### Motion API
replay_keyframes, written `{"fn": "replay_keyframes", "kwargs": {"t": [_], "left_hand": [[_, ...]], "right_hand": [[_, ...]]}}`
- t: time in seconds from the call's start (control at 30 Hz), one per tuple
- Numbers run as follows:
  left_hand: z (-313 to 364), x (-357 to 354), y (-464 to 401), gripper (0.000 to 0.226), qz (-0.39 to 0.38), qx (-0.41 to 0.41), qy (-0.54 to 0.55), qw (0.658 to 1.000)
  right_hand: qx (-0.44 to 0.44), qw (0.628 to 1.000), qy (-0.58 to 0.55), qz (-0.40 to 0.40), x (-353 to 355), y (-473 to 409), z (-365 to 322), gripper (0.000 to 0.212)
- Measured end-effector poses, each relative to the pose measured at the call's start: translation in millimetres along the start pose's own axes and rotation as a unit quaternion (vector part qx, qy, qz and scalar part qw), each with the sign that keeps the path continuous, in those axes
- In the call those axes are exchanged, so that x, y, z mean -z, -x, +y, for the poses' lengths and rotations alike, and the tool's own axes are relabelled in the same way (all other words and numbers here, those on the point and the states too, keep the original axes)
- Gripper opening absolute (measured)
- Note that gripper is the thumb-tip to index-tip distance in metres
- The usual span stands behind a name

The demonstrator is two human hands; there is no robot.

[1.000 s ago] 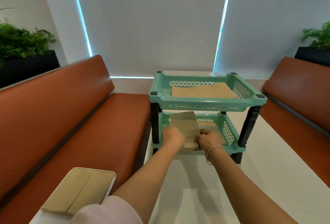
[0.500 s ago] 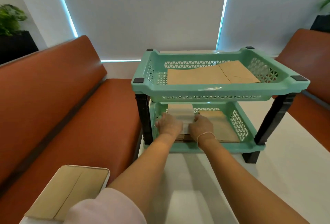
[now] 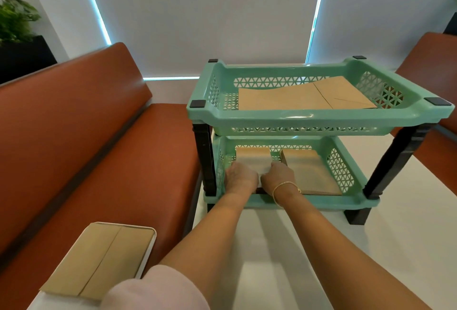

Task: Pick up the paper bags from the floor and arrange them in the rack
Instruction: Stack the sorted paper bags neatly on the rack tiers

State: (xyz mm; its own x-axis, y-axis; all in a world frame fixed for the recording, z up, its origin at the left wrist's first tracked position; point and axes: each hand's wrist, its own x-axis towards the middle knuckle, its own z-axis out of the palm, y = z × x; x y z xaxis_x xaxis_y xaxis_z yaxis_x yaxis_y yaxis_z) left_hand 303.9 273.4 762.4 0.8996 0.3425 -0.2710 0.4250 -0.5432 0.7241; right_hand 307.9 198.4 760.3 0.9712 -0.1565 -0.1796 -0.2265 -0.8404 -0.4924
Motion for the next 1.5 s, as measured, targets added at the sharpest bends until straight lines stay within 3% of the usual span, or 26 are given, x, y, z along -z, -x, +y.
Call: {"fn": "replay_keyframes", "kwargs": {"t": [0.33,0.5,0.73,0.9,1.17,1.5], "left_hand": [[2,-2,-1,0.034,0.005,-0.002,-0.032,0.999],[8,6,16,0.043,0.047,-0.068,-0.077,0.994],[10,33,65,0.042,0.003,-0.119,-0.146,0.982],[-28,60,122,0.029,-0.018,-0.194,-0.073,0.978],[-138,119,179,0.023,0.055,-0.129,0.029,0.99],[-258,191,170,0.026,0.16,0.066,0.042,0.984]], "right_hand": [[0.012,0.999,0.029,0.004,4,2,-4,0.018],[0.023,0.999,0.003,0.049,21,15,-1,0.025],[0.049,0.998,0.015,0.03,52,65,5,0.036],[0.108,0.994,0.008,-0.016,51,130,8,0.038],[0.177,0.979,0.035,-0.092,14,219,-14,0.034],[0.25,0.95,0.09,-0.161,-53,254,-73,0.032]]}}
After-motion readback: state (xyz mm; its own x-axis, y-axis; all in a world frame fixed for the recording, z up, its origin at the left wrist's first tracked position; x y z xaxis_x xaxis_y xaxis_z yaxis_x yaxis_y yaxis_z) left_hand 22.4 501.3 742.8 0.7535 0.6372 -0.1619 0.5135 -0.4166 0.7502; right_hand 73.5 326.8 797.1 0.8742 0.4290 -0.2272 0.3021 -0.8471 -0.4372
